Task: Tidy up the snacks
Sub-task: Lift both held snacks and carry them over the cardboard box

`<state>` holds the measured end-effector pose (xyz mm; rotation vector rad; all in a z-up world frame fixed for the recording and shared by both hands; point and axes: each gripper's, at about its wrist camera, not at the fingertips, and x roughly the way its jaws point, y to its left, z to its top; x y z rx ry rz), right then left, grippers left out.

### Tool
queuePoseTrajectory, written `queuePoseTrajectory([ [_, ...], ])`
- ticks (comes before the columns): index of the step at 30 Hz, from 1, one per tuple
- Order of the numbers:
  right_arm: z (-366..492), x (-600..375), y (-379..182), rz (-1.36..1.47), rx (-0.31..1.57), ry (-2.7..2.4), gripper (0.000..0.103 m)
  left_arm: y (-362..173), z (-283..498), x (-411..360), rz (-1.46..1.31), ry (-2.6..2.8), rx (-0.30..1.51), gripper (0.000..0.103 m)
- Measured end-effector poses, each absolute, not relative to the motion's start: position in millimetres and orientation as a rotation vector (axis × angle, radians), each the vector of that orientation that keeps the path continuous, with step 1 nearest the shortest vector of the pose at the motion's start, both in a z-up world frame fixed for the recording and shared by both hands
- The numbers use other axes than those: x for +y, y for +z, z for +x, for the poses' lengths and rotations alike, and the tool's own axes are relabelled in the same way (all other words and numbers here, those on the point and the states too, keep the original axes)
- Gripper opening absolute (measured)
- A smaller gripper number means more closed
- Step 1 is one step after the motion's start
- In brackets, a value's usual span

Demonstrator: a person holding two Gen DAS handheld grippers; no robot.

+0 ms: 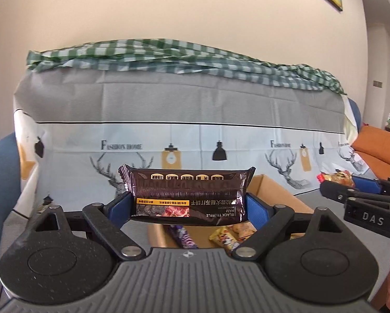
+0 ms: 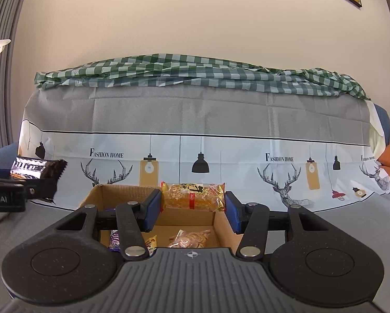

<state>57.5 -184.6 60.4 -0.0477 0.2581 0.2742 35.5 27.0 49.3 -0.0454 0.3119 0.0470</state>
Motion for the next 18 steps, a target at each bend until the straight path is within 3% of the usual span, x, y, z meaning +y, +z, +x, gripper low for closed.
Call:
queuePoseTrajectory([
  [18, 63, -177, 57, -0.073, 0.274, 0.286, 0.054, 37, 46, 14, -0.056, -0.032, 0.323, 0.092],
])
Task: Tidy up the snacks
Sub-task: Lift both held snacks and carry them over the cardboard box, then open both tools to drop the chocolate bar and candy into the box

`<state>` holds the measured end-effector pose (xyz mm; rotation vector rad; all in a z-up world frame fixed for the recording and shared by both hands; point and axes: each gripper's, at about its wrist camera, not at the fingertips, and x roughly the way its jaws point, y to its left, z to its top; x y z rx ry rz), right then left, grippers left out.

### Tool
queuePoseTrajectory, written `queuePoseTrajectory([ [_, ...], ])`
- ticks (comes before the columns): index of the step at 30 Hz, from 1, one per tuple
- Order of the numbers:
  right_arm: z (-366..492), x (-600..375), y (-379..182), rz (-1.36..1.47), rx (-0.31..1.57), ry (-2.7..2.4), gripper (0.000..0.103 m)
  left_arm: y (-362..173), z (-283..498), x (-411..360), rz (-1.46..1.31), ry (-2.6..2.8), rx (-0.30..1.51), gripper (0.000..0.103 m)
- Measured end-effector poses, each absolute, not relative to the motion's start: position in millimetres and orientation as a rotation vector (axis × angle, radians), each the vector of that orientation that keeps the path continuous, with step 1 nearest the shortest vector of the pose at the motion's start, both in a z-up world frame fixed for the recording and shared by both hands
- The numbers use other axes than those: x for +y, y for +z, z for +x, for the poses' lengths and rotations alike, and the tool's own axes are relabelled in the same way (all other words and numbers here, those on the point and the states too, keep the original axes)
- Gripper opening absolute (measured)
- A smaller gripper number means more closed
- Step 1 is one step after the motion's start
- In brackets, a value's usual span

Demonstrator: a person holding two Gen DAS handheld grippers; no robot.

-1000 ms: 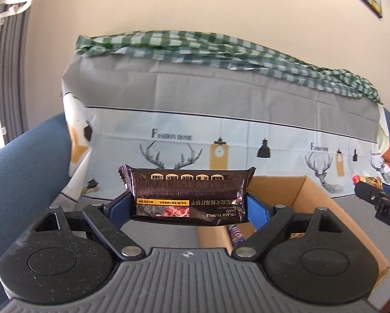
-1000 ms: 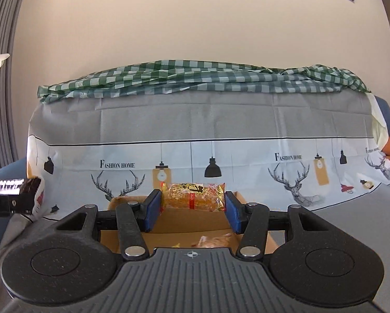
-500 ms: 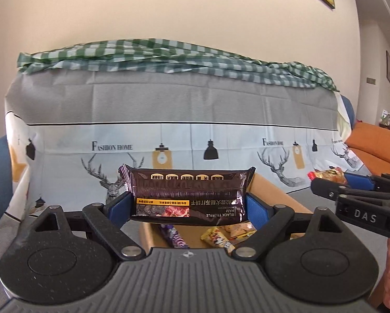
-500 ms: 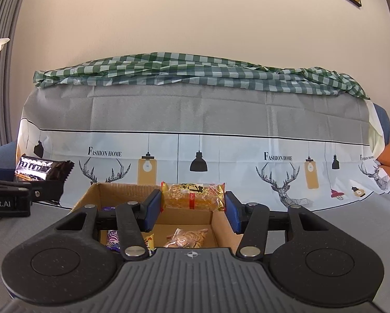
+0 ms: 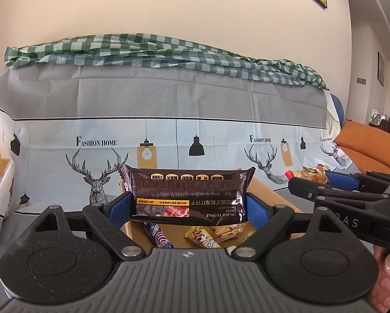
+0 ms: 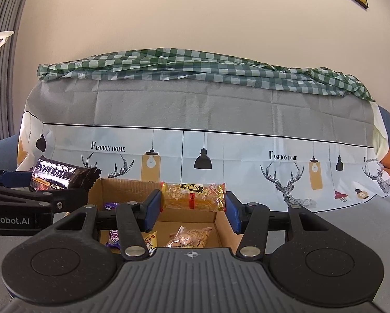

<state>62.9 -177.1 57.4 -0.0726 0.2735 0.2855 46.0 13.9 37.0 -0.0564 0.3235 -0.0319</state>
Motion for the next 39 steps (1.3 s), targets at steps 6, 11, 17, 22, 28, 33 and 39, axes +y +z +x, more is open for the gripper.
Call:
queuePoseTrajectory([
  [6, 65, -178, 57, -0.074, 0.279, 0.282, 0.054, 38, 46, 14, -0.057, -0.042, 0.321, 0.092],
  [11, 64, -177, 57, -0.077, 0.280, 0.283, 0.054, 37, 45, 11, -0.048, -0.056, 0.322, 0.092],
  [17, 64, -177, 57, -0.075, 0.280, 0.281, 0.054, 36, 46, 10, -0.044, -0.069, 0.328, 0.092],
  [22, 64, -177, 57, -0.075, 0.281, 0.282, 0.054, 36, 48, 9, -0.035, -0.080, 0.333, 0.092],
  [28, 64, -176, 57, -0.075, 0.282, 0.282, 0.054, 35, 48, 7, -0.032, -0.085, 0.335, 0.092],
  [33, 64, -176, 57, -0.077, 0.283, 0.284, 0.054, 34, 50, 6, -0.026, -0.093, 0.342, 0.092],
  [39, 68, -175, 52, -0.075, 0.313, 0.261, 0.070, 32, 52, 5, -0.012, -0.067, 0.347, 0.102],
])
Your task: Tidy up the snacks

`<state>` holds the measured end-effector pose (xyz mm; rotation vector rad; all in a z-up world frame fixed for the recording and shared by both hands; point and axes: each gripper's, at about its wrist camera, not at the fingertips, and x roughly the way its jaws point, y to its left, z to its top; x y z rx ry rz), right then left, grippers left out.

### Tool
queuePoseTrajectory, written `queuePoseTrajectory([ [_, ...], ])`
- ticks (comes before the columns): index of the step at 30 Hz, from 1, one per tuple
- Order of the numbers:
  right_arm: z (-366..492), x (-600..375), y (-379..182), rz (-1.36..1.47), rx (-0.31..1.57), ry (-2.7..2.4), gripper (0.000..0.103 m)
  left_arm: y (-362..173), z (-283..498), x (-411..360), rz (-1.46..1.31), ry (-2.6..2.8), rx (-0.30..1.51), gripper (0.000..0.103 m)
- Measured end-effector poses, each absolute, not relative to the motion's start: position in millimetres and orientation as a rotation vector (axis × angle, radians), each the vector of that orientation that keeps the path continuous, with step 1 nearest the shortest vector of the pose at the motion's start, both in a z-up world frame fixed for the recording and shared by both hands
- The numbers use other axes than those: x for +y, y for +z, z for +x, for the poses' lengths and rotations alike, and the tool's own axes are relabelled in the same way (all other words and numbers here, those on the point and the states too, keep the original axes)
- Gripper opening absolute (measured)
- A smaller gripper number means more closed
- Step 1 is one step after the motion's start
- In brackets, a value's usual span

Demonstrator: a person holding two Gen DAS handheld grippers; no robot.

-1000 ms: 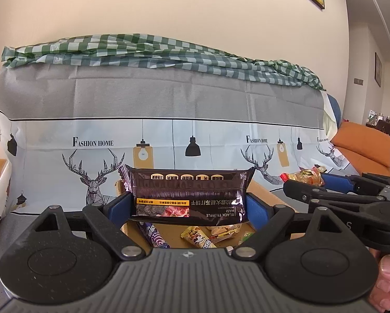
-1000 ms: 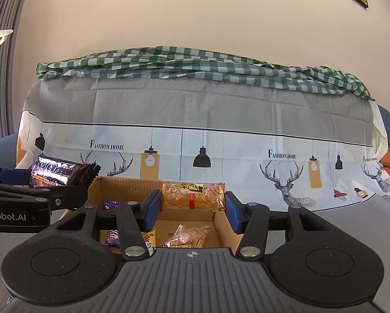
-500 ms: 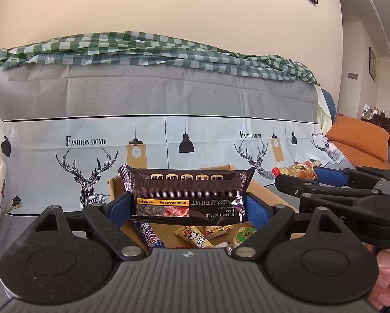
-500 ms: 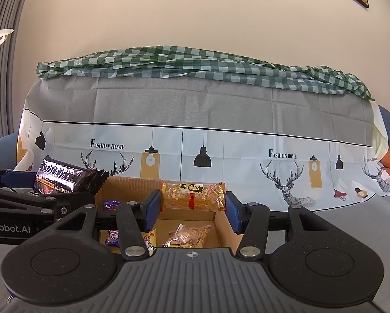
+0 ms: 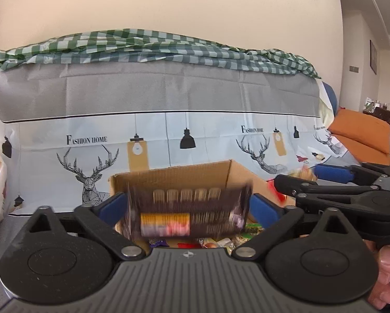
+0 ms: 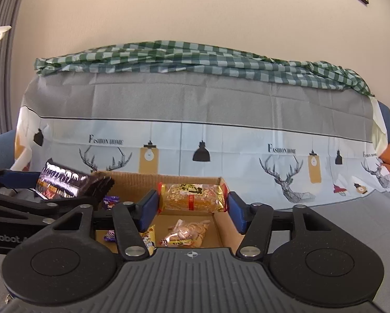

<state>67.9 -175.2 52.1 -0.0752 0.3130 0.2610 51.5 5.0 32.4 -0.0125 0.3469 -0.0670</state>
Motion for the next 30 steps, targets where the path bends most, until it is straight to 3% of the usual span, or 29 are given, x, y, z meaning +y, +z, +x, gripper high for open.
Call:
queuePoseTrajectory([
  [1, 69, -177, 52, -0.068, 0.318, 0.248, 0.079, 33, 51, 6, -0.021, -0.068, 0.346, 0.102],
  [2, 70, -179, 52, -0.056, 0.319, 0.240, 0.082, 33, 51, 7, -0.028, -0.070, 0.345, 0.102],
  [13, 70, -186, 53, -0.025, 0.348, 0.254, 0.100, 32, 36, 7, 0.045, -0.038, 0.344, 0.102],
  [30, 2, -211, 57, -0.004, 0.420, 0.324, 0.102, 20, -34, 0, -0.090, 0.036, 0.561, 0.102],
])
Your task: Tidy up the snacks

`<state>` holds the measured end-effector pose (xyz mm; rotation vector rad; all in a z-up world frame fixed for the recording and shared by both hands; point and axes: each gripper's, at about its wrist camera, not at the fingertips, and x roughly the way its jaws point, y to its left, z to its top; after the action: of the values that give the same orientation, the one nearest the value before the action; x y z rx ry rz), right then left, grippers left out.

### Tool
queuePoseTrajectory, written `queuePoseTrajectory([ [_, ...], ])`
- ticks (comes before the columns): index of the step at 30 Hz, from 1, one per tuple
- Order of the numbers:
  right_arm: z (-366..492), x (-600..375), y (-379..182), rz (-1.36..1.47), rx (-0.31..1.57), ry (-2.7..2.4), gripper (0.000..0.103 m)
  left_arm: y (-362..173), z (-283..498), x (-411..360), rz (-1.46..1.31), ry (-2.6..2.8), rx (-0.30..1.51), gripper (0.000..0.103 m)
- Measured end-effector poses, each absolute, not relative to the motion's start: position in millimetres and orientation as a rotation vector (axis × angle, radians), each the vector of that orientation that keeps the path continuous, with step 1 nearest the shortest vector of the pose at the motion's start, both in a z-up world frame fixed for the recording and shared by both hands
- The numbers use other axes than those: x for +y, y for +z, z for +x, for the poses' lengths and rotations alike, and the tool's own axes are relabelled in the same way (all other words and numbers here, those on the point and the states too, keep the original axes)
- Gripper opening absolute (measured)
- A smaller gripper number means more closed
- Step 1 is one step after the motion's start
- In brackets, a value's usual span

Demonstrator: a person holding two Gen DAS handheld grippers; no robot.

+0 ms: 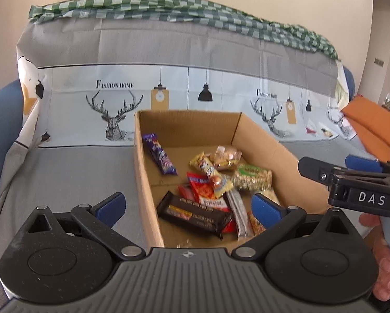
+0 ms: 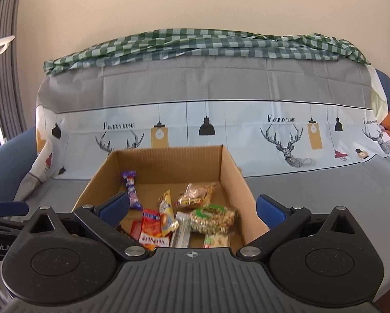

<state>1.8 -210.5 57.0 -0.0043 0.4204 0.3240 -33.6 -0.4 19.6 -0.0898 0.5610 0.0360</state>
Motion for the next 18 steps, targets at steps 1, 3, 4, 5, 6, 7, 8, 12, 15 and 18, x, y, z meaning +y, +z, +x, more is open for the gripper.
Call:
queuePoseTrajectory([
  [1, -1, -210, 56, -0.018, 0.421, 0.331, 0.102, 17, -34, -3, -0.079, 0.044, 0.572, 0.102],
  [3, -4, -207, 53, -0.051, 0.425, 0.337, 0.102, 12, -32, -6, -0.064, 0.058, 0.595, 0.102],
  [4, -3, -205, 51, -0.065, 0.432, 0.337, 0.102, 10, -30, -6, -0.063, 0.060, 0.602, 0.102],
  [5, -1, -205, 50, -0.072, 0.442, 0.336, 0.102, 9, -28, -6, -0.066, 0.063, 0.607, 0.102],
  [6, 0, -204, 49, -0.071, 0.452, 0.334, 0.102, 7, -26, -4, -0.073, 0.069, 0.613, 0.102],
  [7, 3, -204, 48, -0.065, 0.464, 0.330, 0.102, 6, -24, -2, -0.082, 0.075, 0.617, 0.102],
  [8, 5, -204, 47, -0.057, 0.474, 0.327, 0.102, 6, -23, -1, -0.092, 0.080, 0.622, 0.102],
  [12, 11, -203, 46, -0.037, 0.500, 0.313, 0.102, 4, -17, 6, -0.137, 0.090, 0.643, 0.102],
  [15, 13, -199, 43, -0.051, 0.512, 0.311, 0.102, 2, -14, 11, -0.165, 0.098, 0.657, 0.102],
  [18, 13, -195, 41, -0.073, 0.512, 0.317, 0.102, 2, -12, 14, -0.185, 0.103, 0.666, 0.102],
])
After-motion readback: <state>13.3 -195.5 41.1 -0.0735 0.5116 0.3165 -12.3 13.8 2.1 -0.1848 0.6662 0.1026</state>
